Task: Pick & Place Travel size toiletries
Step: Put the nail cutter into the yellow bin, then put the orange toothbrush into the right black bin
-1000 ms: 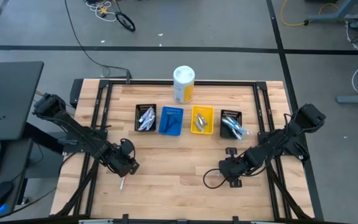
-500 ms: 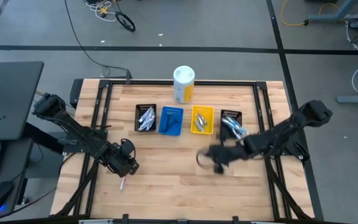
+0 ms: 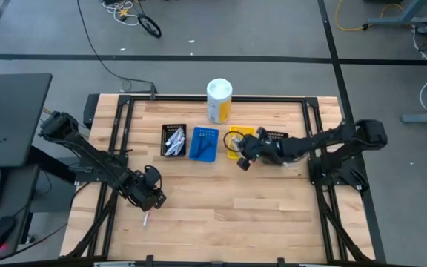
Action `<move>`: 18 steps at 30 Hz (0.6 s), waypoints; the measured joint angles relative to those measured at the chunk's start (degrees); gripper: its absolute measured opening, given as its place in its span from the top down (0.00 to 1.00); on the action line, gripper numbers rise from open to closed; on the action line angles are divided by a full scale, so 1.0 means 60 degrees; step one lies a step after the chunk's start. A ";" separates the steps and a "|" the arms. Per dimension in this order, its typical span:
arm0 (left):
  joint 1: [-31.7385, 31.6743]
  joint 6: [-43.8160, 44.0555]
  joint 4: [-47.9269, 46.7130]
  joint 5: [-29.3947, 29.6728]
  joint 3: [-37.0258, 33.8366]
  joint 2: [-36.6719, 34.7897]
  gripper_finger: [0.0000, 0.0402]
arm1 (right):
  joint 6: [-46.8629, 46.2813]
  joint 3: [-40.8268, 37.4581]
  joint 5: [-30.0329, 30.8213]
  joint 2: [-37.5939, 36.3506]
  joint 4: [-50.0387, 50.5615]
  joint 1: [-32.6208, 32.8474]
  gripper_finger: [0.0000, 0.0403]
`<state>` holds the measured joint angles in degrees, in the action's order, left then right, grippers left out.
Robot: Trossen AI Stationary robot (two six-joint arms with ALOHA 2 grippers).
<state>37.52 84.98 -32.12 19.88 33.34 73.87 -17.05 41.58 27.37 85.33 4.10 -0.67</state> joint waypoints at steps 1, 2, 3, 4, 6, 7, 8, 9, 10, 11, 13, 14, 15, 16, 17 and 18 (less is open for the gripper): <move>0.0000 0.0003 0.0000 0.0000 0.0000 0.0000 0.46 | 0.0002 0.0000 -0.0278 0.0131 -0.0007 -0.0178 0.73; 0.0000 0.0003 -0.0005 0.0000 0.0000 0.0000 0.46 | -0.0002 -0.0004 -0.0537 0.0241 -0.0022 -0.0334 0.71; 0.0000 0.0005 -0.0011 -0.0001 0.0000 0.0000 0.46 | -0.0001 -0.0004 -0.0718 0.0339 -0.0103 -0.0465 0.69; 0.0000 0.0005 -0.0015 0.0000 0.0000 0.0000 0.46 | -0.0002 -0.0004 -0.0911 0.0395 -0.0131 -0.0558 0.67; 0.0000 0.0009 -0.0037 -0.0004 0.0000 0.0000 0.46 | 0.0002 -0.0004 -0.0908 0.0458 -0.0138 -0.0674 0.63; -0.0004 0.0018 -0.0049 -0.0004 0.0000 -0.0002 0.46 | 0.0024 -0.0004 -0.0914 0.0464 -0.0177 -0.0719 0.62; -0.0004 0.0086 -0.0058 -0.0041 0.0000 -0.0003 0.46 | 0.0071 -0.0004 -0.0905 0.0464 -0.0252 -0.0759 0.61; -0.0004 0.0248 -0.0062 -0.0113 0.0000 -0.0004 0.46 | 0.0110 -0.0004 -0.0908 0.0461 -0.0385 -0.0763 0.60; -0.0004 0.0325 -0.0072 -0.0197 0.0000 -0.0004 0.46 | 0.0168 -0.0004 -0.0898 0.0456 -0.0536 -0.0771 0.59; -0.0004 0.0449 -0.0073 -0.0285 0.0000 -0.0004 0.46 | 0.0224 -0.0004 -0.0896 0.0449 -0.0740 -0.0770 0.58; -0.0004 0.0557 -0.0070 -0.0482 0.0002 0.0033 0.46 | 0.0371 -0.0004 -0.0961 0.0446 -0.1219 -0.0731 0.58; 0.0000 0.0559 -0.0074 -0.0535 0.0007 0.0058 0.46 | 0.0450 -0.0004 -0.1150 0.0446 -0.1471 -0.0719 0.58; 0.0000 0.0530 -0.0108 -0.0541 0.0005 0.0062 0.47 | 0.0508 -0.0004 -0.1376 0.0442 -0.1726 -0.0716 0.58; 0.0000 0.0482 -0.0091 -0.0541 0.0002 0.0058 0.47 | 0.0505 -0.0004 -0.1652 0.0442 -0.1977 -0.0713 0.58; -0.0004 0.0477 -0.0027 -0.0538 -0.0018 0.0058 0.48 | 0.0488 -0.0004 -0.1953 0.0442 -0.2214 -0.0713 0.58; -0.0023 0.0484 0.0010 -0.0534 -0.0058 0.0058 0.50 | 0.0412 -0.0004 -0.2237 0.0442 -0.2430 -0.0702 0.58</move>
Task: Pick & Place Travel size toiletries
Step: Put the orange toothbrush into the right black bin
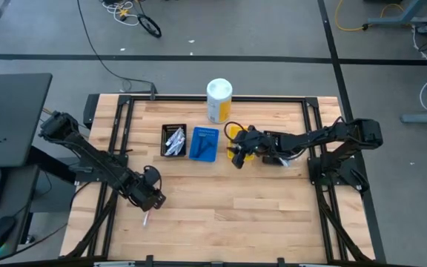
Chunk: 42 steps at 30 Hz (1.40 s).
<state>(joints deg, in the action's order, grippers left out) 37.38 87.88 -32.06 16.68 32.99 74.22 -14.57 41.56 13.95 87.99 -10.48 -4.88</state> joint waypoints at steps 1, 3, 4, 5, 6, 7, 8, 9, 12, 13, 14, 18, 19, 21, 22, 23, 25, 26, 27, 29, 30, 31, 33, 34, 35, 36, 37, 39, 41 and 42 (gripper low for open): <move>-0.0013 0.0023 0.0015 -0.0046 -0.0061 0.0000 0.51 | -0.0070 0.0000 -0.0269 -0.0004 -0.0162 0.0009 0.58; -0.0017 0.0159 0.0018 -0.0383 -0.0189 0.0000 0.54 | -0.0217 0.0000 -0.0608 -0.0004 -0.0387 0.0060 0.58; -0.0017 0.0263 0.0067 -0.0617 -0.0267 0.0000 0.56 | -0.0240 0.0000 -0.0687 -0.0004 -0.0437 0.0091 0.58; -0.0014 0.0363 0.0110 -0.0859 -0.0384 0.0000 0.58 | -0.0240 0.0000 -0.0760 -0.0004 -0.0445 0.0133 0.58; -0.0010 0.0508 0.0176 -0.0988 -0.0511 0.0000 0.60 | -0.0243 0.0000 -0.0797 -0.0004 -0.0442 0.0162 0.58; -0.0010 0.0589 0.0285 -0.1045 -0.0593 -0.0024 0.63 | -0.0239 0.0000 -0.0797 -0.0004 -0.0435 0.0195 0.58; -0.0010 0.0690 0.0333 -0.1076 -0.0663 -0.0036 0.65 | -0.0240 0.0000 -0.0794 -0.0004 -0.0437 0.0216 0.58; -0.0017 0.0728 0.0322 -0.1093 -0.0681 -0.0037 0.67 | -0.0240 0.0000 -0.0796 -0.0004 -0.0437 0.0240 0.58; -0.0008 0.0195 0.0324 -0.0868 -0.0681 -0.0029 0.75 | -0.0243 0.0000 -0.0793 -0.0007 -0.0440 0.0290 0.58; -0.0008 -0.0013 0.0353 -0.0779 -0.0683 -0.0026 0.77 | -0.0242 0.0000 -0.0793 -0.0007 -0.0440 0.0308 0.58; -0.0006 -0.0157 0.0399 -0.0675 -0.0689 -0.0045 0.80 | -0.0243 0.0000 -0.0793 -0.0009 -0.0440 0.0322 0.58; -0.0041 -0.0639 0.0711 0.0695 -0.0453 -0.0018 0.84 | -0.0243 0.0004 -0.0920 0.0013 -0.0610 0.0423 0.58; -0.0051 -0.0939 0.0931 0.1108 -0.0354 -0.0015 0.83 | -0.0243 0.0004 -0.1070 0.0032 -0.0764 0.0477 0.58; -0.0178 -0.1975 0.1552 0.1867 -0.0145 -0.0015 0.82 | -0.0240 0.0009 -0.1521 0.0144 -0.1287 0.0588 0.58; -0.0280 -0.2626 0.1997 0.2197 -0.0058 -0.0015 0.81 | -0.0243 0.0018 -0.1787 0.0227 -0.1594 0.0651 0.58; -0.0413 -0.3386 0.2542 0.2509 0.0025 -0.0015 0.81 | -0.0225 0.0012 -0.2064 0.0242 -0.1763 0.0708 0.58; -0.0735 -0.4962 0.3816 0.2754 0.0163 -0.0015 0.81 | -0.0050 0.0031 -0.2461 0.0439 -0.2695 0.0865 0.58; -0.0919 -0.5741 0.4510 0.2762 0.0221 -0.0015 0.81 | 0.0050 0.0029 -0.2590 0.0489 -0.2930 0.0948 0.58; -0.1111 -0.6553 0.5213 0.2747 0.0277 -0.0015 0.81 | 0.0123 0.0015 -0.2628 0.0564 -0.3234 0.1031 0.58; -0.1476 -0.8091 0.6622 0.2726 0.0348 -0.0015 0.81 | 0.0264 0.0015 -0.2625 0.0806 -0.3950 0.1202 0.58; -0.1665 -0.8854 0.7332 0.2726 0.0379 -0.0015 0.81 | 0.0313 0.0015 -0.2627 0.0895 -0.4189 0.1283 0.58; -0.1826 -0.9580 0.7990 0.2724 0.0404 -0.0015 0.81 | 0.0335 0.0015 -0.2627 0.0995 -0.4439 0.1365 0.58; -0.2125 -1.0832 0.9095 0.2708 0.0459 -0.0015 0.81 | 0.0333 0.0018 -0.2622 0.1245 -0.5051 0.1538 0.58; -0.2260 -1.1424 0.9651 0.2654 0.0491 -0.0015 0.80 | 0.0333 0.0015 -0.2618 0.1353 -0.5230 0.1619 0.58; -0.2400 -1.1924 1.0183 0.2531 0.0502 -0.0015 0.80 | 0.0336 0.0015 -0.2611 0.1514 -0.5614 0.1710 0.58; -0.2536 -1.2354 1.0635 0.2418 0.0502 -0.0015 0.80 | 0.0359 0.0015 -0.2600 0.1663 -0.6037 0.1790 0.58; -0.2675 -1.2666 1.1026 0.2228 0.0499 -0.0015 0.81 | 0.0445 0.0015 -0.2604 0.1783 -0.6417 0.1861 0.58; -0.2962 -1.2981 1.1564 0.1811 0.0499 -0.0015 0.81 | 0.0622 0.0015 -0.2572 0.2051 -0.7509 0.1974 0.58; -0.3232 -1.2970 1.1789 0.1489 0.0499 -0.0015 0.81 | 0.0686 0.0016 -0.2203 0.2262 -0.8351 0.2037 0.58; -0.3358 -1.2934 1.1802 0.1344 0.0499 -0.0015 0.81 | 0.0686 0.0053 -0.1982 0.2375 -0.8645 0.2036 0.58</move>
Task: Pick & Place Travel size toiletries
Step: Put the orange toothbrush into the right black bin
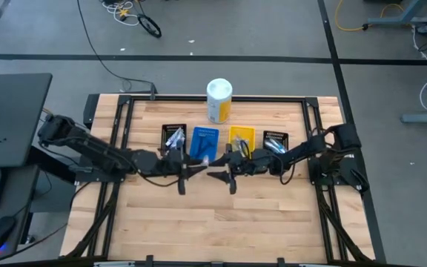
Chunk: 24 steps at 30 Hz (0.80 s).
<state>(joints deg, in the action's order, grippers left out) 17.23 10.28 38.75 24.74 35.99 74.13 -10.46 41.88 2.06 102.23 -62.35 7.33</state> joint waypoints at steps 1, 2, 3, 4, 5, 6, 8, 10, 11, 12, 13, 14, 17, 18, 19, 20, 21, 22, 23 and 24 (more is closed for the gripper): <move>-0.0098 0.0025 -0.0016 -0.0107 0.0000 0.0000 0.81 | 0.0001 0.0081 0.0171 0.0081 -0.0071 -0.0005 0.58; -0.0182 0.0038 -0.0024 -0.0204 0.0000 0.0000 0.81 | 0.0004 0.0150 0.0187 0.0126 -0.0046 -0.0036 0.58; -0.0253 0.0039 -0.0024 -0.0270 0.0000 0.0000 0.81 | 0.0008 0.0267 0.0170 0.0178 0.0006 -0.0069 0.58; -0.0315 0.0041 -0.0026 -0.0306 0.0000 0.0000 0.81 | 0.0040 0.0425 0.0111 0.0241 0.0100 -0.0098 0.58; -0.0365 0.0045 -0.0042 -0.0318 0.0000 0.0000 0.81 | 0.0069 0.0545 0.0107 0.0284 0.0200 -0.0109 0.58; -0.0414 0.0048 -0.0046 -0.0325 0.0000 0.0000 0.81 | 0.0106 0.0675 0.0128 0.0326 0.0364 -0.0106 0.58; -0.0470 0.0046 -0.0040 -0.0325 0.0000 0.0000 0.81 | 0.0198 0.0925 0.0286 0.0411 0.0623 -0.0116 0.58; -0.0488 -0.0013 -0.0045 -0.0303 0.0000 0.0000 0.81 | 0.0284 0.1110 0.0410 0.0426 0.0881 -0.0144 0.58; -0.0488 -0.0027 -0.0054 -0.0228 0.0000 0.0000 0.81 | 0.0309 0.1184 0.0433 0.0426 0.1000 -0.0162 0.59; -0.0488 -0.0032 -0.0069 -0.0139 0.0000 0.0000 0.80 | 0.0329 0.1247 0.0446 0.0426 0.1088 -0.0180 0.61; -0.0488 -0.0035 -0.0116 -0.0062 0.0000 0.0000 0.80 | 0.0346 0.1273 0.0449 0.0426 0.1116 -0.0215 0.63; -0.0491 -0.0053 -0.0171 0.0028 0.0000 0.0000 0.80 | 0.0361 0.1287 0.0453 0.0426 0.1130 -0.0226 0.67; -0.0489 -0.0246 -0.0274 0.0187 0.0000 0.0000 0.80 | 0.0354 0.1291 0.0479 0.0426 0.1130 -0.0300 0.78; -0.0488 -0.0254 -0.0349 0.0258 0.0000 0.0000 0.81 | 0.0330 0.1291 0.0476 0.0426 0.1137 -0.0323 0.82; -0.0488 -0.0252 -0.0401 0.0322 0.0000 0.0000 0.81 | 0.0324 0.1291 0.0473 0.0426 0.1150 -0.0337 0.85; -0.0488 -0.0244 -0.0410 0.0393 0.0000 0.0000 0.81 | 0.0341 0.1291 0.0474 0.0430 0.1159 -0.0342 0.88; -0.0491 -0.0243 -0.0409 0.0425 0.0000 0.0000 0.80 | 0.0353 0.1291 0.0496 0.0430 0.1163 -0.0342 0.90; -0.0491 -0.0243 -0.0409 0.0465 0.0000 0.0000 0.80 | 0.0355 0.1291 0.0499 0.0430 0.1163 -0.0342 0.92; -0.0488 -0.0247 -0.0418 0.0500 0.0000 0.0000 0.79 | 0.0355 0.1289 0.0474 0.0430 0.1169 -0.0342 0.93; -0.0488 -0.0248 -0.0432 0.0503 0.0000 0.0000 0.78 | 0.0353 0.1287 0.0473 0.0430 0.1193 -0.0342 0.93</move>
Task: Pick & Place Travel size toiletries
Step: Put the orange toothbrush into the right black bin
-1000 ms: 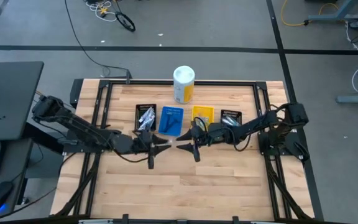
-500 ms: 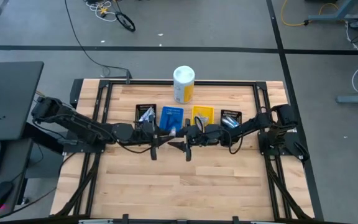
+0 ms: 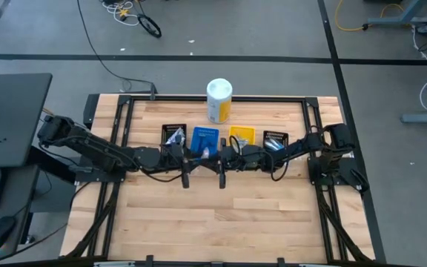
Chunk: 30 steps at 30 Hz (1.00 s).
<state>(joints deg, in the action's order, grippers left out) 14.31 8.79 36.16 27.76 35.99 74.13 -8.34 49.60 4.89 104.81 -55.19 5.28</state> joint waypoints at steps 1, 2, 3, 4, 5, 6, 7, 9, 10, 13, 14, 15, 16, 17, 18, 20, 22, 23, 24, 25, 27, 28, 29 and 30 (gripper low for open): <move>-0.0004 -0.0005 -0.0009 -0.0017 0.0000 0.0000 0.77 | -0.0005 0.0000 0.0006 0.0000 0.0018 0.0000 0.93; -0.0002 -0.0032 -0.0031 -0.0022 0.0000 0.0000 0.76 | -0.0018 0.0000 0.0028 0.0000 0.0057 0.0000 0.93; -0.0001 -0.0089 -0.0099 -0.0006 0.0000 0.0000 0.75 | -0.0025 0.0000 0.0145 0.0000 0.0134 0.0010 0.93; -0.0004 -0.0136 -0.0221 0.0004 0.0000 0.0000 0.74 | -0.0013 0.0000 0.0327 0.0000 0.0252 0.0046 0.93; -0.0004 -0.0156 -0.0369 0.0030 0.0000 0.0000 0.72 | 0.0099 0.0000 0.0550 0.0000 0.0397 0.0084 0.93; -0.0004 -0.0149 -0.0507 0.0050 0.0000 0.0000 0.71 | 0.0293 -0.0010 0.0798 -0.0004 0.0500 0.0124 0.93; -0.0004 -0.0098 -0.0651 0.0057 0.0000 0.0000 0.70 | 0.0538 -0.0011 0.1022 -0.0029 0.0631 0.0157 0.93; -0.0004 0.0014 -0.1002 0.0094 0.0000 0.0000 0.67 | 0.0944 -0.0018 0.1539 -0.0232 0.1005 0.0222 0.93; 0.0000 0.0119 -0.1181 0.0151 0.0000 0.0000 0.66 | 0.1087 -0.0018 0.1786 -0.0404 0.1257 0.0242 0.93; 0.0007 0.0421 -0.1608 0.0515 0.0000 0.0000 0.63 | 0.1369 -0.0015 0.2681 -0.1145 0.2730 0.0307 0.93; 0.0007 0.0427 -0.1709 0.0656 0.0000 0.0000 0.62 | 0.1457 -0.0015 0.3015 -0.1457 0.3471 0.0328 0.93; 0.0005 0.0427 -0.1762 0.0772 0.0000 0.0000 0.61 | 0.1594 -0.0015 0.3328 -0.1750 0.4183 0.0358 0.93; 0.0000 0.0429 -0.1785 0.0818 0.0000 0.0000 0.61 | 0.1794 -0.0015 0.3591 -0.2098 0.4907 0.0386 0.93; 0.0000 0.0431 -0.1811 0.0835 0.0000 0.0000 0.60 | 0.2042 -0.0015 0.3817 -0.2466 0.5638 0.0433 0.93; 0.0000 0.0428 -0.1836 0.0847 0.0000 0.0000 0.60 | 0.2375 -0.0015 0.3949 -0.2828 0.6288 0.0475 0.93; 0.0000 0.0427 -0.1861 0.0844 0.0000 0.0000 0.60 | 0.3139 -0.0015 0.4031 -0.3578 0.7690 0.0581 0.93; 0.0002 0.0431 -0.1864 0.0835 0.0000 0.0000 0.60 | 0.3849 -0.0015 0.4019 -0.4295 0.9055 0.0699 0.93; 0.0004 0.0428 -0.1890 0.0831 0.0000 0.0000 0.60 | 0.4077 -0.0015 0.4113 -0.4642 0.9690 0.0756 0.93; 0.0002 0.0429 -0.1910 0.0833 0.0000 0.0000 0.60 | 0.4204 -0.0015 0.4278 -0.4982 1.0310 0.0814 0.93; 0.0000 0.0428 -0.1925 0.0835 0.0000 0.0000 0.60 | 0.4233 -0.0015 0.4479 -0.5281 1.0977 0.0881 0.93; 0.0000 0.0431 -0.1926 0.0837 0.0000 0.0000 0.60 | 0.4234 -0.0015 0.4731 -0.5824 1.2309 0.0970 0.93; 0.0000 0.0430 -0.1934 0.0839 0.0000 0.0000 0.59 | 0.4227 -0.0015 0.4770 -0.6032 1.2924 0.0997 0.93; 0.0000 0.0429 -0.1934 0.0837 0.0000 0.0000 0.59 | 0.4204 -0.0015 0.4767 -0.6208 1.3540 0.1020 0.93; 0.0000 0.0429 -0.1932 0.0840 0.0000 0.0000 0.59 | 0.4156 -0.0057 0.4779 -0.6324 1.4070 0.1050 0.93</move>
<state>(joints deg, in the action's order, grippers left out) 14.31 11.36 24.57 32.79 35.99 74.13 16.59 49.26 33.57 66.87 29.23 11.58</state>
